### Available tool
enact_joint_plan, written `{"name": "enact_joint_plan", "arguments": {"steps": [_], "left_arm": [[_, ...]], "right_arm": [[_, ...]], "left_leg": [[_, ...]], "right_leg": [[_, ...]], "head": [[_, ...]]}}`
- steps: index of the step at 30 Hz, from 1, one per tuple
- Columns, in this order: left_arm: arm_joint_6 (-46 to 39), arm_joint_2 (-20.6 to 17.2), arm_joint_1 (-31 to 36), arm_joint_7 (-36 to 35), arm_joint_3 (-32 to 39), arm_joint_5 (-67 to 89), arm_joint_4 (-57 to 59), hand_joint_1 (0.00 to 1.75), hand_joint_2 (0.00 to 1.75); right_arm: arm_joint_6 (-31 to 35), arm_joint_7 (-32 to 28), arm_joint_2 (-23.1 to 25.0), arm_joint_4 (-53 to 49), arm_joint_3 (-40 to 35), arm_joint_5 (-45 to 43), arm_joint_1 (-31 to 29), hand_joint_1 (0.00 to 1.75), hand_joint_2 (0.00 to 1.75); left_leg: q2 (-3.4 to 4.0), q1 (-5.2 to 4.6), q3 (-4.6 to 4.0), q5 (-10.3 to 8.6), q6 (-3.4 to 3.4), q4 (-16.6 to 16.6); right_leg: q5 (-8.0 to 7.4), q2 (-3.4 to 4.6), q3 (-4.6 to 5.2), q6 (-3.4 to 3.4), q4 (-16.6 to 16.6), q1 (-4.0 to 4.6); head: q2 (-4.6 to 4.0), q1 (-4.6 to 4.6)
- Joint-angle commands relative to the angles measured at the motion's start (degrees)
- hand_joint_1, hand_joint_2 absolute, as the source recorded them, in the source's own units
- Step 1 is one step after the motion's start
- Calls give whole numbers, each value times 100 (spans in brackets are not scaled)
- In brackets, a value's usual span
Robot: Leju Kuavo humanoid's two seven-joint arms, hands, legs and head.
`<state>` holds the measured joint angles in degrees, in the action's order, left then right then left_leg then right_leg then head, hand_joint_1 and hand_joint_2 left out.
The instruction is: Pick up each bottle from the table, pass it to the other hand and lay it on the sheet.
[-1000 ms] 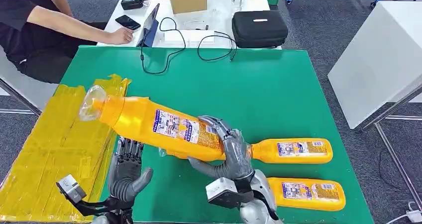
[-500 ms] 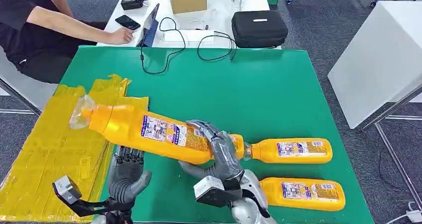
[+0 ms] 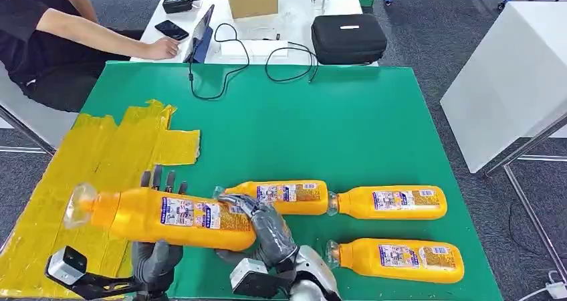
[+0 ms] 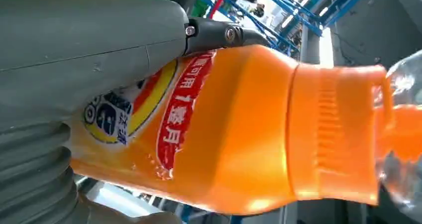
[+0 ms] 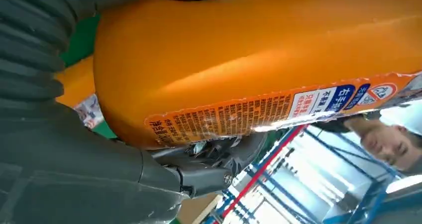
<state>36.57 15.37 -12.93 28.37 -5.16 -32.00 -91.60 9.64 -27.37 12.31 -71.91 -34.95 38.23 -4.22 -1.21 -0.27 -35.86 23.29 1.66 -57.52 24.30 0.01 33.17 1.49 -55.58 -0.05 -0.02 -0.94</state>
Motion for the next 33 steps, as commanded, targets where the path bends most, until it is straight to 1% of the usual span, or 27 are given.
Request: {"name": "enact_joint_plan", "arguments": {"steps": [1, 2, 3, 4, 5, 6, 7, 8, 9, 10, 15, 17, 19, 21, 22, 25, 26, 27, 28, 29, 31, 32, 33], "left_arm": [[0, -27, -35, -26, 262, -46, 107, 0, 175], [7, -17, -64, -30, 313, -34, 86, 0, 175], [28, 8, -107, -21, 369, -6, 54, 0, 175], [37, 21, -136, -23, 397, 26, 24, 0, 175], [-28, 28, -138, -43, 408, 106, 23, 0, 175], [-126, 39, -128, -30, 425, 202, 39, 0, 175], [-192, 30, -112, -9, 423, 300, 57, 0, 175], [-251, 25, -103, 5, 429, 369, 84, 0, 175], [-341, 22, -97, 17, 444, 460, 98, 0, 175], [-339, 19, -98, 17, 444, 461, 102, 0, 175], [-339, 19, -98, 17, 444, 461, 102, 0, 175], [-339, 19, -98, 17, 444, 461, 102, 0, 175], [-339, 19, -98, 17, 444, 461, 102, 0, 175], [-339, 19, -98, 17, 444, 461, 102, 0, 175], [-339, 19, -98, 17, 444, 461, 102, 0, 175], [-339, 19, -98, 17, 444, 461, 102, 0, 175], [-421, 15, -100, 33, 444, 566, 97, 145, 175], [-437, 7, -99, 47, 437, 607, 92, 175, 175], [-422, -2, -98, 48, 429, 606, 91, 175, 175], [-438, -2, -102, 78, 438, 630, 83, 175, 175], [-442, -3, -100, 82, 437, 640, 77, 175, 175], [-464, -2, -98, 89, 424, 658, 60, 175, 175], [-464, -2, -98, 89, 424, 658, 60, 175, 175]], "right_arm": [[-205, -57, 203, 1158, -658, 220, 44, 171, 175], [-178, -69, 250, 1306, -826, 273, 65, 173, 175], [-154, -86, 297, 1487, -1022, 268, 80, 169, 175], [-104, -78, 305, 1565, -1150, 256, 82, 171, 175], [-105, -76, 266, 1649, -1269, 225, 23, 171, 175], [-154, -128, 224, 1829, -1301, 132, -125, 169, 175], [-157, -194, 228, 1931, -1285, 90, -195, 168, 175], [-171, -231, 235, 1976, -1260, 67, -232, 164, 175], [-183, -248, 238, 1972, -1236, 55, -249, 164, 175], [-191, -244, 239, 1966, -1232, 56, -267, 164, 175], [-191, -244, 239, 1966, -1232, 56, -267, 164, 175], [-191, -244, 239, 1966, -1232, 56, -267, 164, 175], [-191, -244, 239, 1966, -1232, 56, -267, 164, 175], [-191, -244, 239, 1966, -1232, 56, -267, 164, 175], [-191, -244, 239, 1966, -1232, 56, -267, 164, 175], [-191, -244, 239, 1966, -1232, 56, -267, 164, 175], [-210, -240, 219, 1856, -1228, 53, -230, 166, 175], [-218, -232, 214, 1828, -1217, 50, -229, 164, 175], [-221, -228, 211, 1817, -1213, 49, -231, 162, 175], [-241, -211, 210, 1797, -1205, 46, -229, 161, 175], [-249, -211, 208, 1796, -1204, 46, -231, 162, 175], [-282, -213, 220, 1828, -1215, 45, -243, 161, 175], [-282, -213, 220, 1828, -1215, 45, -243, 161, 175]], "left_leg": [[19, 2, 41, 14, -14, 9], [15, 3, 29, 9, -10, 9], [22, 5, 41, 15, -15, 10], [24, 5, 48, 19, -18, 10], [21, 6, 33, 13, -13, 9], [19, 5, 37, 15, -14, 9], [12, 4, 24, 8, -10, 7], [13, 6, 33, 13, -13, 7], [13, 7, 43, 16, -17, 8], [3, 5, 26, 7, -12, 7], [5, 7, 32, 12, -13, 4], [-2, 6, 13, 3, -7, 4], [-2, 8, 35, 13, -14, 3], [-1, 3, 17, 4, -8, 6], [-1, 6, 28, 10, -12, 4], [-2, 5, 23, 8, -11, 5], [-2, 7, 33, 13, -15, 3], [-2, 5, 24, 8, -12, 5], [-2, 7, 34, 14, -16, 3], [-5, 6, 22, 6, -11, 4], [-2, 6, 20, 7, -11, 3], [-2, 7, 32, 13, -15, 2], [-2, 6, 20, 7, -11, 4]], "right_leg": [[10, 9, -39, -2, 11, 3], [5, 7, -28, -2, 11, 4], [10, 12, -38, -4, 13, 5], [14, 12, -45, -5, 12, 5], [7, 11, -30, -4, 12, 6], [11, 7, -35, -4, 11, 5], [7, 2, -22, -3, 9, 4], [11, 2, -31, -4, 10, 6], [15, -1, -41, -4, 12, 7], [9, -8, -24, -3, 8, 4], [13, -7, -27, -3, 8, 4], [6, -10, -10, -2, 7, 3], [17, -16, -34, -3, 8, 5], [8, -10, -12, -2, 7, 1], [14, -12, -26, -4, 7, 5], [11, -12, -20, -3, 7, 3], [17, -15, -32, -4, 7, 5], [12, -13, -22, -3, 8, 4], [18, -15, -33, -4, 7, 5], [11, -15, -20, -3, 7, 4], [10, -13, -17, -3, 6, 4], [17, -15, -30, -4, 6, 5], [11, -13, -17, -3, 7, 4]], "head": [[0, 0], [0, -2], [0, 0], [0, 0], [0, 0], [0, -2], [0, -2], [0, 0], [0, -2], [0, -2], [0, 0], [0, -2], [0, -2], [0, -2], [0, 0], [0, -2], [0, 0], [0, 0], [0, 0], [0, 0], [0, 0], [0, -2], [0, 0]]}}
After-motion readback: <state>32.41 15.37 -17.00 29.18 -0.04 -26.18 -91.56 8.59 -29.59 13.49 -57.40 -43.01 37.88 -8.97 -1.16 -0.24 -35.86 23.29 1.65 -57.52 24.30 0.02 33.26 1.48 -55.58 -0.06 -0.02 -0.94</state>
